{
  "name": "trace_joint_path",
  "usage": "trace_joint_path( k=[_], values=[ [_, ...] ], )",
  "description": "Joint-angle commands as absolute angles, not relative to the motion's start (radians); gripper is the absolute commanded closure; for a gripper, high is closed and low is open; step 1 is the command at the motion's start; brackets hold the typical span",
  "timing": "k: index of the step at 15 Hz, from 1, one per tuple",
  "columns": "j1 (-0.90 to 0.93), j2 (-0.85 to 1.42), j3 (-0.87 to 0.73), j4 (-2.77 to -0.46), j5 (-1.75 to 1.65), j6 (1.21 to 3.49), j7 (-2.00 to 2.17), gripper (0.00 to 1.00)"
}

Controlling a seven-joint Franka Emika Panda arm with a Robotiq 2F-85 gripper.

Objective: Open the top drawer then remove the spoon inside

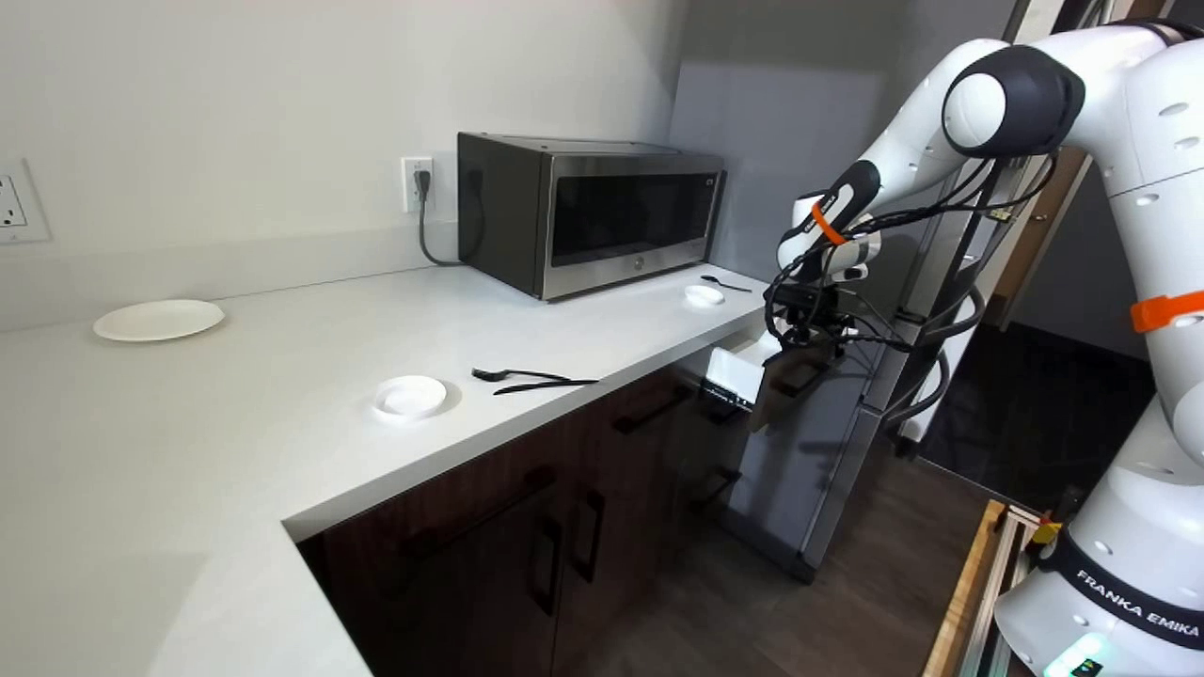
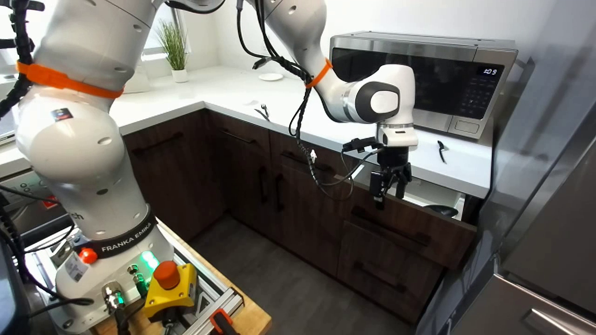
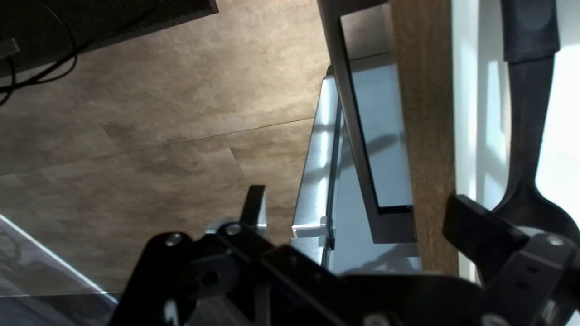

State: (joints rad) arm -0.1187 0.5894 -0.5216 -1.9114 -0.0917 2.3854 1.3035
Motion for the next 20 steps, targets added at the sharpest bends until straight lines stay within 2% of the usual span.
trace_joint_path(
  k=[1,6,11,20],
  values=[
    [-0.106,0.631,-0.528,-1.846,-0.127,2.219,1.471,0.00],
    [-0.153,0.565,-0.497,-1.796,-0.135,2.003,1.512,0.00],
    [-0.236,0.499,-0.418,-1.804,-0.074,2.019,1.384,0.00],
    [-0.283,0.551,-0.352,-1.804,-0.040,2.036,1.230,0.00]
  ],
)
